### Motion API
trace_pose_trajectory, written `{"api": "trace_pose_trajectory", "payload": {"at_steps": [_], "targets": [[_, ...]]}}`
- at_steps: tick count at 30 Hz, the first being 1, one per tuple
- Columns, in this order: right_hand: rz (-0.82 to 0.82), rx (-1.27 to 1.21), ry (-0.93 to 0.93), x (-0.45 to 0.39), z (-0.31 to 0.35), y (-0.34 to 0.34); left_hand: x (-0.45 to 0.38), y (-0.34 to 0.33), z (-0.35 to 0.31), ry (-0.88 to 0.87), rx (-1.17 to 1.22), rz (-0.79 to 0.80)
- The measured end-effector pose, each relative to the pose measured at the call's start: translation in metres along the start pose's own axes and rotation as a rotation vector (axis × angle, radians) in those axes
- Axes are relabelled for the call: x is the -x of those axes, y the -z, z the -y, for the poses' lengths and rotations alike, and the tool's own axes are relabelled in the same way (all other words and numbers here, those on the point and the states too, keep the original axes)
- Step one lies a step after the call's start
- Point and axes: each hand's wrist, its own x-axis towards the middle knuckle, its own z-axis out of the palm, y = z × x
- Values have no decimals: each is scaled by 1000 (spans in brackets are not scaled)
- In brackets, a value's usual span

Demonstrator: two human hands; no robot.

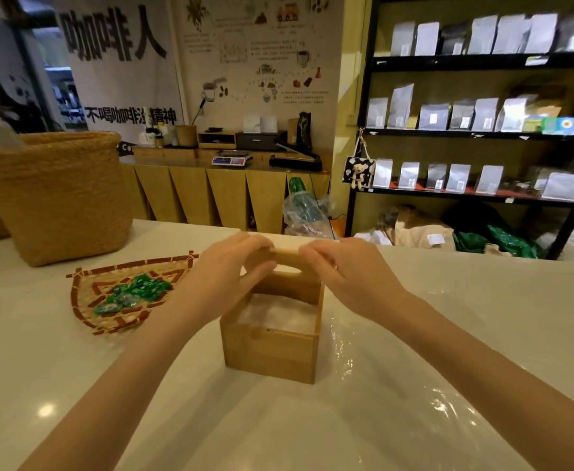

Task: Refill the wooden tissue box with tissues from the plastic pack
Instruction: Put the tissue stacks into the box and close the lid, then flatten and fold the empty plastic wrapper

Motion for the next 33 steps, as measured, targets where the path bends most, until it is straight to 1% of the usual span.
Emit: {"api": "trace_pose_trajectory", "payload": {"at_steps": [3,5,7,9,11,14,15,17,18,19,20,21,23,24,26,29,32,33], "targets": [[124,140,13,29,10,-8,37,-1,0,10,118,68],[186,221,23,42,12,-17,54,-9,5,9,122,97],[176,343,55,53,12,-29,66,-19,11,24,102,144],[121,410,36,58,10,-37,73,-28,15,-2,118,155],[126,408,-5,61,12,-41,77,-34,21,-21,124,137],[130,408,4,67,13,-46,82,-38,19,24,98,86],[159,364,1,67,15,-43,83,-38,12,21,52,47],[217,210,-88,69,13,-33,86,-38,-8,-33,-33,-61],[221,148,-130,72,9,-28,88,-39,-20,-65,-20,-105],[185,107,-169,77,4,-21,90,-43,-33,-102,25,-141],[134,78,-208,84,-2,-12,91,-48,-47,-134,95,-126],[90,62,-256,91,-10,-3,93,-51,-61,-142,174,-51],[31,52,-380,111,-30,14,95,-62,-85,-103,287,196],[15,52,-445,123,-40,22,95,-71,-92,-105,262,302],[21,104,-586,147,-57,36,93,-88,-107,-139,111,458],[87,246,-774,182,-77,47,90,-108,-118,-115,11,540],[162,450,-913,207,-98,52,81,-122,-121,-77,-19,618],[184,487,-985,213,-103,52,77,-125,-122,-67,-38,632]]}}
